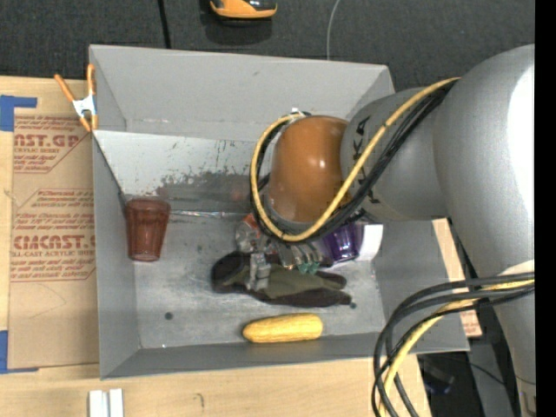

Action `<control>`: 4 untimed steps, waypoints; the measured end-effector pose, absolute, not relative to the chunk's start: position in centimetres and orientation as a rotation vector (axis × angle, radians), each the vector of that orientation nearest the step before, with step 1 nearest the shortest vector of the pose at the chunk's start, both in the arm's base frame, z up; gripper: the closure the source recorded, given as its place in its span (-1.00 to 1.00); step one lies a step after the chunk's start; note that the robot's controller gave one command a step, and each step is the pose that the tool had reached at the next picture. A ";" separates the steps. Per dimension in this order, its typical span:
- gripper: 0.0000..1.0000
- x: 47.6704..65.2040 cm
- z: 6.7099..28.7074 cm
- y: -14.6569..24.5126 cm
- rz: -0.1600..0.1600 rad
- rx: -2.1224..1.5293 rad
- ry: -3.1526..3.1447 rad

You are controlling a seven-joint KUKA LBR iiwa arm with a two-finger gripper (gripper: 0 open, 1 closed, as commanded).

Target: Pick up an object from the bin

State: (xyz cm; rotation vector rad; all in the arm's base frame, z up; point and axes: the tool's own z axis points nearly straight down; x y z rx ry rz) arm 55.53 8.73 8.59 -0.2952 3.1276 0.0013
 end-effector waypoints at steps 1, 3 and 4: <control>-1.00 55.5 8.6 8.8 0.003 -0.295 3.127; 1.00 55.5 8.6 8.7 0.003 -0.295 3.127; 1.00 55.6 25.9 7.4 0.002 -0.204 3.126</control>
Offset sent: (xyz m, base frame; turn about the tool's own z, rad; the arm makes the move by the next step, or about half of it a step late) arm 0.0000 0.0000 0.0000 0.0000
